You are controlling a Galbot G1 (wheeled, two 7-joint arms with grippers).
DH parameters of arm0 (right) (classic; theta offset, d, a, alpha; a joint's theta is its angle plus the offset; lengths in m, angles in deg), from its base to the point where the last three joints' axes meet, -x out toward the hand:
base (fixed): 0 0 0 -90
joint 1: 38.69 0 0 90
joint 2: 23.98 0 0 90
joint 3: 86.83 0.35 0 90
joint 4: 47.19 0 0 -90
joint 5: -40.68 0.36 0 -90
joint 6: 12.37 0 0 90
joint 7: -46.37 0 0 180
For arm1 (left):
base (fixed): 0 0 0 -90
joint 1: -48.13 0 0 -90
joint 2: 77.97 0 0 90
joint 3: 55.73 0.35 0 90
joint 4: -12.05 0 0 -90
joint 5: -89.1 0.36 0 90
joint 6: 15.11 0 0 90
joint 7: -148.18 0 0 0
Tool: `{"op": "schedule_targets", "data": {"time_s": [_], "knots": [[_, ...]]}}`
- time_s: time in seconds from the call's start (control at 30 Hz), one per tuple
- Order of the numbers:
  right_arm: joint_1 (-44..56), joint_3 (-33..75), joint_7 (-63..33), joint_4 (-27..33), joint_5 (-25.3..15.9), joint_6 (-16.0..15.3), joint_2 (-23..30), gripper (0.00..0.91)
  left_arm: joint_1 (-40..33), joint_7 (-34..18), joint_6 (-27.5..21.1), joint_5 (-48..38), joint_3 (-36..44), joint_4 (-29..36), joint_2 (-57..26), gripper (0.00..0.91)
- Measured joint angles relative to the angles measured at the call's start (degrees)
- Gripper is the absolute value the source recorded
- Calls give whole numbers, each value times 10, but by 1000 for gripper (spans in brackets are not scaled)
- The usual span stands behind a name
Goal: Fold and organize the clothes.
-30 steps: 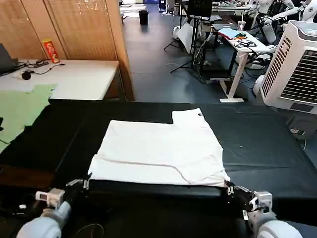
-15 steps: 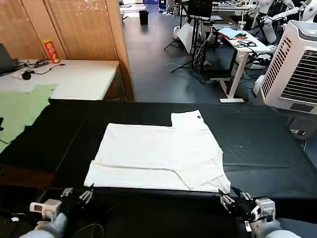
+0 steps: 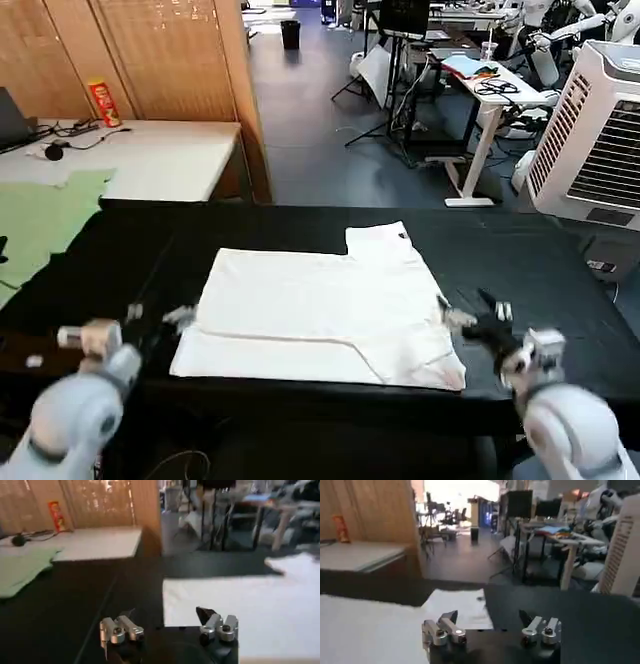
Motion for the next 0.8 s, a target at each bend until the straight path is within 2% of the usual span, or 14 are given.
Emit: {"op": "schedule_targets", "data": {"time_s": [0.13, 0.3, 0.37, 0.53, 0.8], "knots": [[-88, -49, -4, 103, -3, -6, 22, 878, -102, 6, -6, -19, 59, -82, 5, 878], [-174, -85, 2, 218, -2, -49, 51, 878, -202, 8, -24, -30, 118, -189, 26, 878], [-196, -93, 9, 252, -2, -56, 61, 878, -233, 8, -28, -30, 135, -233, 36, 878], [-242, -114, 39, 329, -19, -42, 84, 878, -285, 17, -41, -25, 163, -315, 61, 878], [-276, -127, 46, 397, -29, -38, 101, 878, -316, 38, -34, 12, 170, -394, 84, 878]]}}
